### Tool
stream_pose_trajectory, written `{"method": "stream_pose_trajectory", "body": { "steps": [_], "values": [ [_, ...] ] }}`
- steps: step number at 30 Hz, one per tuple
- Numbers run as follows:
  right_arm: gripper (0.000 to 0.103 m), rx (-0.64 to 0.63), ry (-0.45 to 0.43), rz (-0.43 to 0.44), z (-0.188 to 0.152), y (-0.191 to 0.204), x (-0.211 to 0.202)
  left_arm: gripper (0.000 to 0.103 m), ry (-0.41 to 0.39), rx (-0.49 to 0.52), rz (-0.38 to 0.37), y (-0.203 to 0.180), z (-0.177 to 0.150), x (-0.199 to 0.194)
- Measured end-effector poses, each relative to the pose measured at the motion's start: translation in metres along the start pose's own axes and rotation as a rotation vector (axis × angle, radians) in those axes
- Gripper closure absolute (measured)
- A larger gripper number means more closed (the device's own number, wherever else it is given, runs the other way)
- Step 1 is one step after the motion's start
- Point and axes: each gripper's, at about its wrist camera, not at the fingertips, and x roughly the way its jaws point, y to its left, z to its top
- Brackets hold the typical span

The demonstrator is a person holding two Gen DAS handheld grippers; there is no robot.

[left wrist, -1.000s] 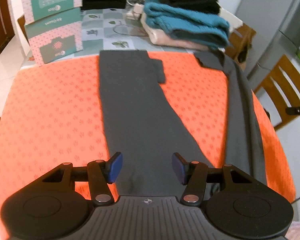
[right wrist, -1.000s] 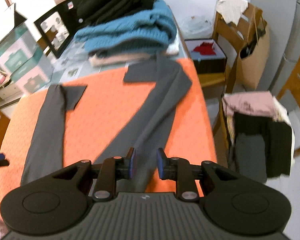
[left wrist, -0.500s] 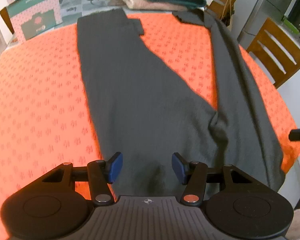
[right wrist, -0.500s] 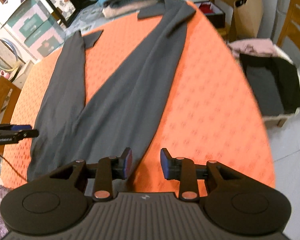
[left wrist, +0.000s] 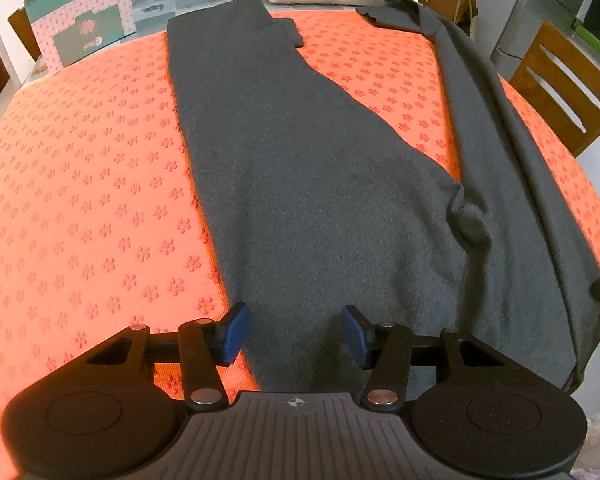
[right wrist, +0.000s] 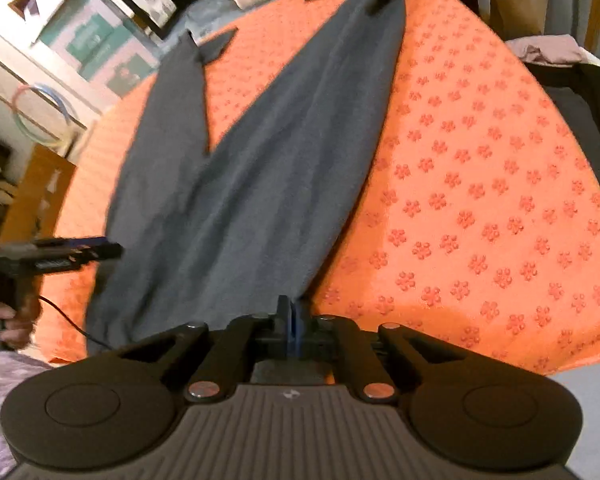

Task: Fold clothes

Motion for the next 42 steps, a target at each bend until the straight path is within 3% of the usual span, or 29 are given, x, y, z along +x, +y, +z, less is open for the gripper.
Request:
{"method": "stream_pose_trajectory", "body": {
  "steps": [1,7,14,18,23,25,35,37,38,42],
  "values": [
    [0.101,0.009,-0.002,0.019,0.000,-0.001,-0.003,0.048,-0.003,0.003,0.002,0.000,-0.001,0.000],
    [0.102,0.027,0.027,-0.108,-0.009,-0.015,-0.027,0.048,-0.012,0.001,-0.001,0.000,-0.004,-0.001],
    [0.101,0.000,0.083,-0.188,-0.017,-0.024,-0.009,0.048,0.000,-0.016,0.002,0.004,-0.004,-0.003],
    [0.086,-0.080,0.048,-0.258,-0.003,-0.009,-0.017,0.048,0.003,-0.041,0.008,0.007,-0.007,-0.004],
    [0.069,-0.076,0.019,-0.195,0.007,0.001,-0.018,0.048,-0.020,0.017,0.000,-0.003,-0.007,-0.008],
    [0.068,-0.083,0.027,-0.181,0.007,0.005,-0.012,0.048,-0.029,0.040,-0.003,-0.007,-0.007,-0.009],
    [0.070,-0.237,0.041,-0.276,-0.007,0.038,0.016,0.049,-0.044,0.139,-0.016,-0.024,-0.009,-0.007],
    [0.085,-0.233,0.044,-0.276,-0.009,0.035,0.016,0.048,-0.032,0.151,-0.016,-0.026,-0.010,-0.002],
    [0.101,-0.222,0.041,-0.274,-0.009,0.032,0.014,0.048,-0.026,0.157,-0.017,-0.027,-0.011,0.000],
    [0.101,-0.153,0.015,-0.263,-0.011,0.020,-0.003,0.048,-0.017,0.158,-0.023,-0.025,-0.010,0.001]
  ]
}}
